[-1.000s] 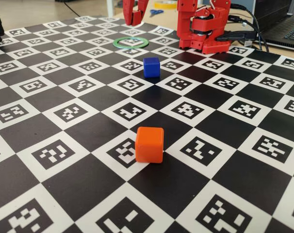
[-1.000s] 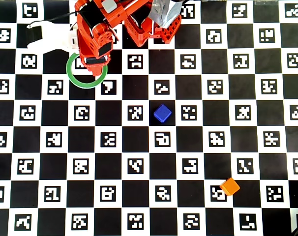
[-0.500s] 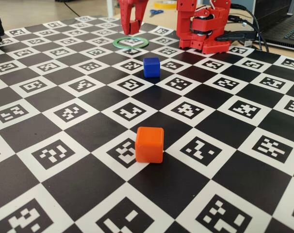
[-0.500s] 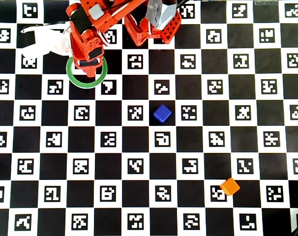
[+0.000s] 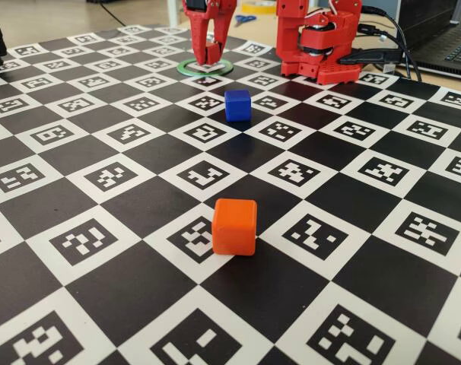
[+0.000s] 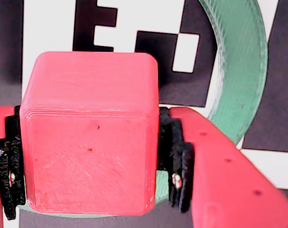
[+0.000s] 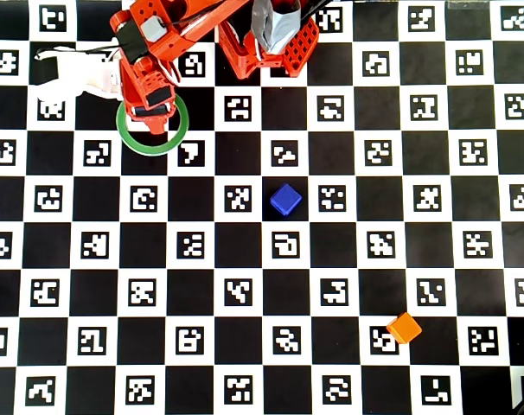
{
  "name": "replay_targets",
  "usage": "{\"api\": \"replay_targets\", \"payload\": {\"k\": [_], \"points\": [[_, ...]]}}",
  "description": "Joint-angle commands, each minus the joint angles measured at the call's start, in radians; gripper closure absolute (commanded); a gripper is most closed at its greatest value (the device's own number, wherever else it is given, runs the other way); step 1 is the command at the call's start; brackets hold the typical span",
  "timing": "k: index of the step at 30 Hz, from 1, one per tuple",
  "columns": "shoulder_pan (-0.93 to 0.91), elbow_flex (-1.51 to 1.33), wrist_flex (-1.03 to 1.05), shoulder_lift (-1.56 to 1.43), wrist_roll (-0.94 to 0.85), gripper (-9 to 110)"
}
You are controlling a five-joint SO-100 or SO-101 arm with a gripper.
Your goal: Grab the red cube then put it in the green circle then put the blue cube on top and finally the orange cube on top
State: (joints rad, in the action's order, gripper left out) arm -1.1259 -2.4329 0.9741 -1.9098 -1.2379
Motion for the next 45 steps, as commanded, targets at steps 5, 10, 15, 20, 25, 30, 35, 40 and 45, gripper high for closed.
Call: {"api": "replay_targets", "payload": {"k": [5,10,15,20,25,30,35,40,45], "points": [[-0.006,0.009,-0.038,-0.005,0.011,98],[-0.005,0.005,-0.043,-0.005,0.014,98],[-0.003,-0.003,-0.051,-0.008,0.015,98],[0.0,-0.011,-0.057,-0.012,0.018,98],[0.003,-0.012,-0.058,-0.012,0.021,98],[0.003,-0.014,-0.06,-0.014,0.026,96],[0.005,-0.014,-0.06,-0.014,0.028,91],[0.005,-0.014,-0.061,-0.015,0.034,84],[0.005,-0.014,-0.064,-0.017,0.052,74]]}}
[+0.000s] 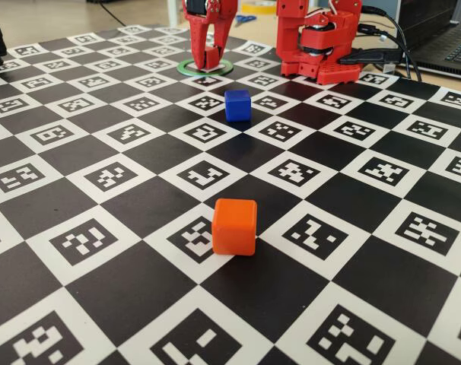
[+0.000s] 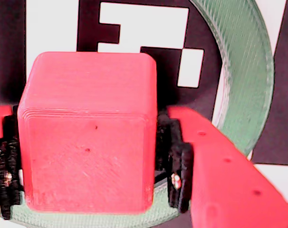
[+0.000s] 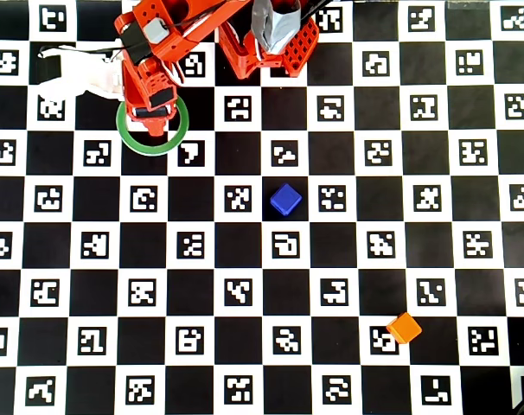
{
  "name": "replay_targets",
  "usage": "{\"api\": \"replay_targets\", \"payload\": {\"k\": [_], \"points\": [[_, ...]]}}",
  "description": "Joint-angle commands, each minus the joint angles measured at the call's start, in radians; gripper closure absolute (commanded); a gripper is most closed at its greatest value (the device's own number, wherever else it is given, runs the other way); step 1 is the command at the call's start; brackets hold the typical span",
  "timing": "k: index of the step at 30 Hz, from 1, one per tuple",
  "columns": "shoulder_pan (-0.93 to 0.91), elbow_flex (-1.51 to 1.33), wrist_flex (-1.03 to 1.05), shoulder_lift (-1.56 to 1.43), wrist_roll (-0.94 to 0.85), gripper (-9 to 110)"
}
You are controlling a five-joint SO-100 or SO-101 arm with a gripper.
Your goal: Grab the red cube then put it in the green circle then put the blue cube on top and finally the orange cube on top
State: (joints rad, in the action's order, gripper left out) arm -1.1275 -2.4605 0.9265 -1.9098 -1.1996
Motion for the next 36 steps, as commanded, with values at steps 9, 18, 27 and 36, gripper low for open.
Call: {"api": "replay_targets", "payload": {"k": [9,18,27,36], "points": [[-0.005,0.021,-0.023,-0.026,0.028,65],[-0.009,0.031,0.023,-0.101,0.021,62],[-0.002,0.084,0.147,-0.198,0.028,62],[0.038,0.236,0.327,-0.276,0.103,63]]}}
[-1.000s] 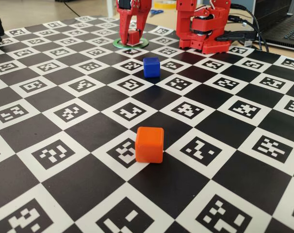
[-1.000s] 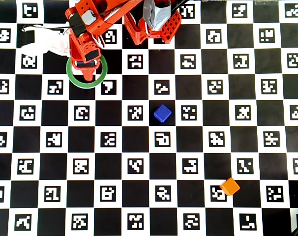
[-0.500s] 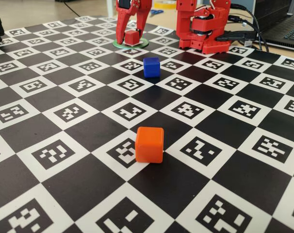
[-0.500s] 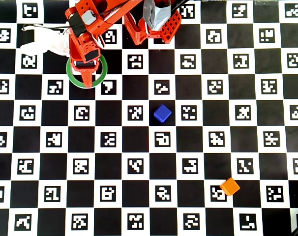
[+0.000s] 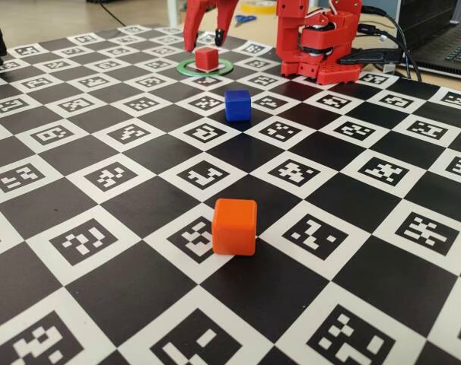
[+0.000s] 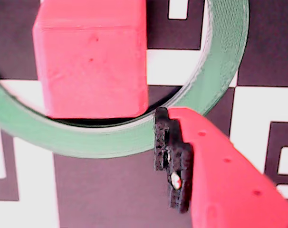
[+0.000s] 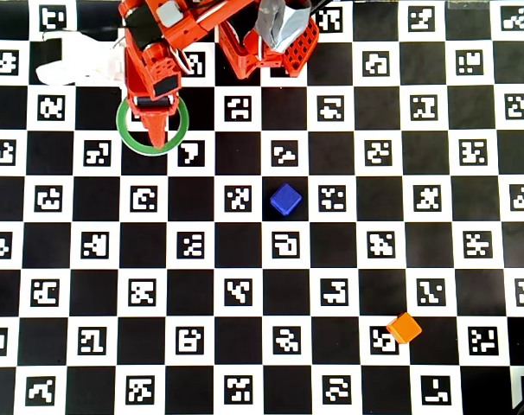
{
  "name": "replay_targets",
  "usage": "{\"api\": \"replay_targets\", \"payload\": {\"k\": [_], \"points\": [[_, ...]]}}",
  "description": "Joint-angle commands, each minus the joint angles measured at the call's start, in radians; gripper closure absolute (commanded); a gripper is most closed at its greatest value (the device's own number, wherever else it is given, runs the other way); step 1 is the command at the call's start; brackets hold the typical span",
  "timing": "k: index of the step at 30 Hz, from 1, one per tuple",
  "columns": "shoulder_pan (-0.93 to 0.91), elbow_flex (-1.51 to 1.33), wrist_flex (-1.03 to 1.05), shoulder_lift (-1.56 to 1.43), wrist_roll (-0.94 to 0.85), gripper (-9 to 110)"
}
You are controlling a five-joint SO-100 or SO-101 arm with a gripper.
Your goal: Grab the red cube then put it in the green circle then put the blue cube on top and finally the orange cube on top
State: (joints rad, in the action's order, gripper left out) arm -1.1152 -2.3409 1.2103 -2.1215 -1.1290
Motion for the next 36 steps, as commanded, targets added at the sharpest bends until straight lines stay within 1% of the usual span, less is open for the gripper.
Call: {"api": "replay_targets", "payload": {"k": [1,4,8,14,18,24,29,33,36], "points": [[0.037,0.133,0.06,-0.069,0.048,63],[0.077,0.181,0.118,-0.083,0.107,63],[0.15,0.238,0.193,-0.121,0.235,63],[0.305,0.239,0.264,-0.288,0.472,63],[0.43,0.259,0.327,-0.344,0.681,63],[0.624,0.299,0.393,-0.354,0.923,63],[0.831,0.353,0.419,-0.324,1.114,63],[0.983,0.402,0.419,-0.267,1.233,63],[1.025,0.422,0.416,-0.218,1.292,63]]}}
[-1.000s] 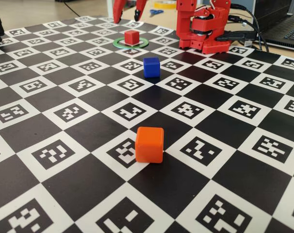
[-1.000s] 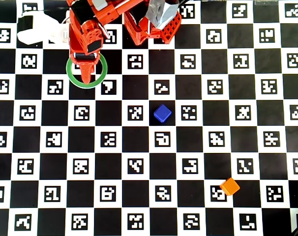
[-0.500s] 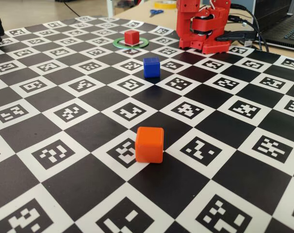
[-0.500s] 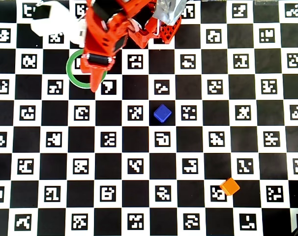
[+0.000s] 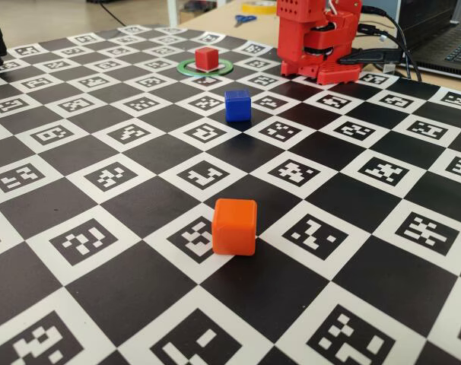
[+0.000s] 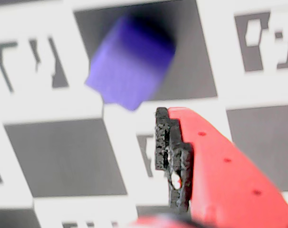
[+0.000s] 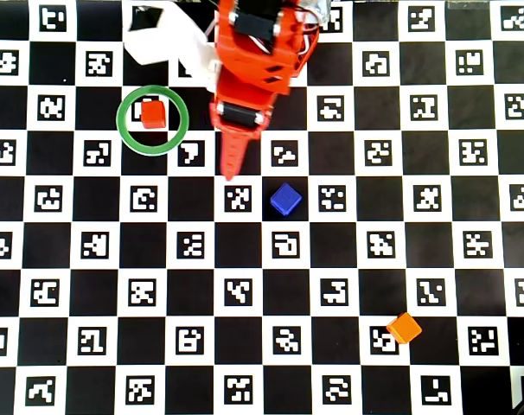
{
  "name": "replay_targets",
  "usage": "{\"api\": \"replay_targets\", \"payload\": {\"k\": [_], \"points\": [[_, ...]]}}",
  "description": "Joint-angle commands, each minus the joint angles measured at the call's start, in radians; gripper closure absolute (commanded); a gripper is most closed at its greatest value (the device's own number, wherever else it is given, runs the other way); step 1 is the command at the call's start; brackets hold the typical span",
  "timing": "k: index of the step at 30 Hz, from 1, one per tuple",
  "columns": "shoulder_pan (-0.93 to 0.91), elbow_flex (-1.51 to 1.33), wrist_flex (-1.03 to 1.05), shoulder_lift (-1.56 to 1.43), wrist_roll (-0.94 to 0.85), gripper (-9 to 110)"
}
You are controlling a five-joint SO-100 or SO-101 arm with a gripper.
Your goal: Grab the red cube then put it in the green circle then put the blue cube on top and finally the orange cube on top
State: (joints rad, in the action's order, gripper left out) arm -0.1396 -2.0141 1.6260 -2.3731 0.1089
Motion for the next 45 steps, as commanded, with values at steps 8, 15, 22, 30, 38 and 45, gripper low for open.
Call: {"api": "replay_targets", "payload": {"k": [8,15,22,30,38,45], "points": [[0.147,0.164,-0.083,0.13,0.225,64],[0.284,0.153,-0.19,0.206,0.356,65],[0.29,0.115,-0.331,0.235,0.385,65],[0.291,0.078,-0.318,0.419,0.469,65],[0.305,-0.048,-0.379,0.437,0.649,64],[0.307,-0.172,-0.503,0.433,0.667,64]]}}
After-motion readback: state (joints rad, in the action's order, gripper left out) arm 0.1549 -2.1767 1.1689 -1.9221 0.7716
